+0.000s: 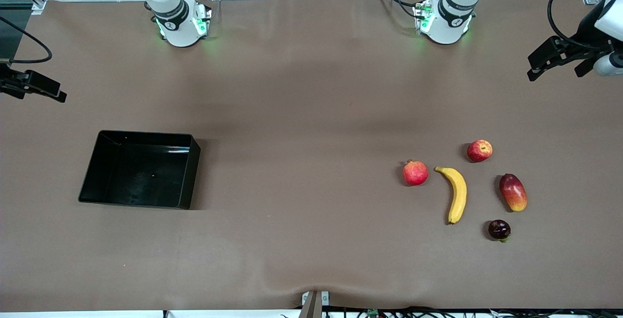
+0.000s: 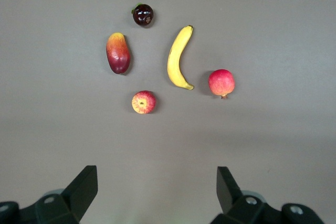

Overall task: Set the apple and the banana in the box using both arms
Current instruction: 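Reach the right gripper to the tray while the left gripper approaches the apple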

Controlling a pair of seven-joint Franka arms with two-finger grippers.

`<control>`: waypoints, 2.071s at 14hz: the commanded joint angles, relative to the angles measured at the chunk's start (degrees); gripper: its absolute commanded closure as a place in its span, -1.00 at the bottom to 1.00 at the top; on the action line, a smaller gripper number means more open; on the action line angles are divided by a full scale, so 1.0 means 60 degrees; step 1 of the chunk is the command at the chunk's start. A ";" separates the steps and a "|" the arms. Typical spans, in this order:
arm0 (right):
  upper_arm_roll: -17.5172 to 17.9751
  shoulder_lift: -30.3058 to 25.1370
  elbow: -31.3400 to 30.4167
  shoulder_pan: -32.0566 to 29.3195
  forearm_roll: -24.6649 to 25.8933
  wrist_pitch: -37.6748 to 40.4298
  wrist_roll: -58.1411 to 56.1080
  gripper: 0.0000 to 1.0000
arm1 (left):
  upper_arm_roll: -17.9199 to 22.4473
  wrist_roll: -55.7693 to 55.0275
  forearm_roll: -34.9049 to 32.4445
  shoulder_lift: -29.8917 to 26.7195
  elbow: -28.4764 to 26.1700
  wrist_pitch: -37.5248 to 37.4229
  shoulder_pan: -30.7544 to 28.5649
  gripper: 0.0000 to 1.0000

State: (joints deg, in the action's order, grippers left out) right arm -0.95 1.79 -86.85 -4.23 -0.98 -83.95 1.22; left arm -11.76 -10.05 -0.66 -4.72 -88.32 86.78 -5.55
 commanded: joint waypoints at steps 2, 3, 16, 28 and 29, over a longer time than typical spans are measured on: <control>0.0071 -0.0050 -0.0057 -0.0071 -0.0013 -0.0012 -0.0101 -1.00 | -0.0031 0.0107 0.0066 0.0040 0.0306 -0.0224 -0.0042 -1.00; 0.0071 -0.0050 -0.0071 -0.0071 -0.0013 -0.0026 -0.0101 -1.00 | -0.0017 0.0108 0.0051 0.0055 0.0306 -0.0224 -0.0042 -1.00; 0.0056 0.0023 -0.2266 -0.0788 -0.0013 -0.2206 -0.1446 -1.00 | -0.0061 -0.0010 -0.0139 0.0816 0.0673 -0.0239 0.0104 -1.00; 0.0056 0.0344 -0.5842 -0.1829 -0.0057 -0.7450 -0.3162 -1.00 | -0.0149 -0.0053 -0.0139 0.1958 0.0512 -0.0078 0.0149 -1.00; 0.0056 0.0606 -0.5843 -0.1843 -0.0057 -0.7714 -0.3220 -1.00 | -0.0149 -0.0039 -0.0139 0.2003 0.0424 -0.0049 0.0134 -1.00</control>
State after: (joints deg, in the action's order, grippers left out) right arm -1.38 3.97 -120.88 -14.17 -0.98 -127.23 -16.68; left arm -12.25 -10.10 -0.71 6.52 -86.12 86.76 -4.53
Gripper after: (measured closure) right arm 0.000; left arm 0.000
